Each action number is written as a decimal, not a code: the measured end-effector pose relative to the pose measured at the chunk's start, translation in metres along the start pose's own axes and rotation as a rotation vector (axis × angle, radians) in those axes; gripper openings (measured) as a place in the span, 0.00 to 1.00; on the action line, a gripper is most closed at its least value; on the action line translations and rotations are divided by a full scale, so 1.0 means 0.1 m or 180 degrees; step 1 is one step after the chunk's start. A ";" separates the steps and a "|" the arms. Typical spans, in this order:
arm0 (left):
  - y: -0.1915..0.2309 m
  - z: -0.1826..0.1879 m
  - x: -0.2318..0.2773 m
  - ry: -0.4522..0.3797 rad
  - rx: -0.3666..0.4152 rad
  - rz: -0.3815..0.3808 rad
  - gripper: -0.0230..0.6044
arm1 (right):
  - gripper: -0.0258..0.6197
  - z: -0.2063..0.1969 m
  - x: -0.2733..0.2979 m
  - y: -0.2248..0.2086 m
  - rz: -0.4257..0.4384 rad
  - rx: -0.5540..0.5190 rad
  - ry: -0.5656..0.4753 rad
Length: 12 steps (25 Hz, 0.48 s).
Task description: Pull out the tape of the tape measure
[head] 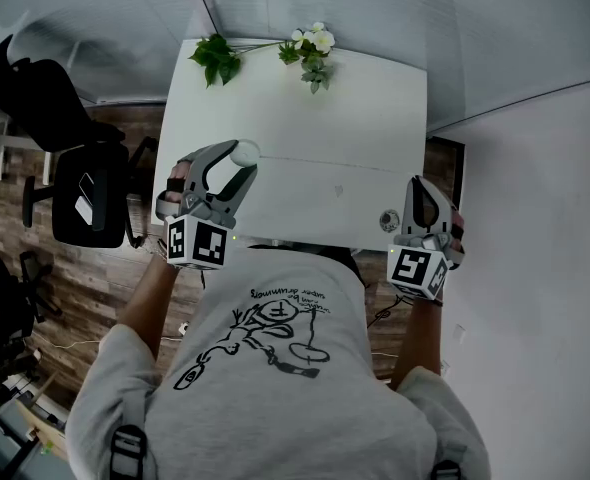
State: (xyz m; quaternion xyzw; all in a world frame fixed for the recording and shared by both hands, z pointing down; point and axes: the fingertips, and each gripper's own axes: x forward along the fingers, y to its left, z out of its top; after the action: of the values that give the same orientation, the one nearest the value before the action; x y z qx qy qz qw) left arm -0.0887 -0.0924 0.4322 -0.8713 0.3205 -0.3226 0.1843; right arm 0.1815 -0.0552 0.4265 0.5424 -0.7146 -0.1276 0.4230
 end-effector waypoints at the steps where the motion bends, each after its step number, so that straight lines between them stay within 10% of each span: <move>1: 0.00 0.00 0.00 -0.0007 0.0006 0.0004 0.41 | 0.06 -0.01 0.00 0.00 -0.0010 -0.0002 0.0002; 12: 0.04 -0.02 -0.01 -0.0055 0.0110 0.0041 0.41 | 0.06 -0.09 -0.02 -0.08 -0.0114 -0.0032 0.0039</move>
State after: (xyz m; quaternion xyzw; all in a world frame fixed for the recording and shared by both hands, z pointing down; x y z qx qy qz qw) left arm -0.0917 -0.0949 0.4312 -0.8687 0.3189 -0.3193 0.2043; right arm 0.1940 -0.0539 0.4262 0.5538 -0.7015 -0.1354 0.4277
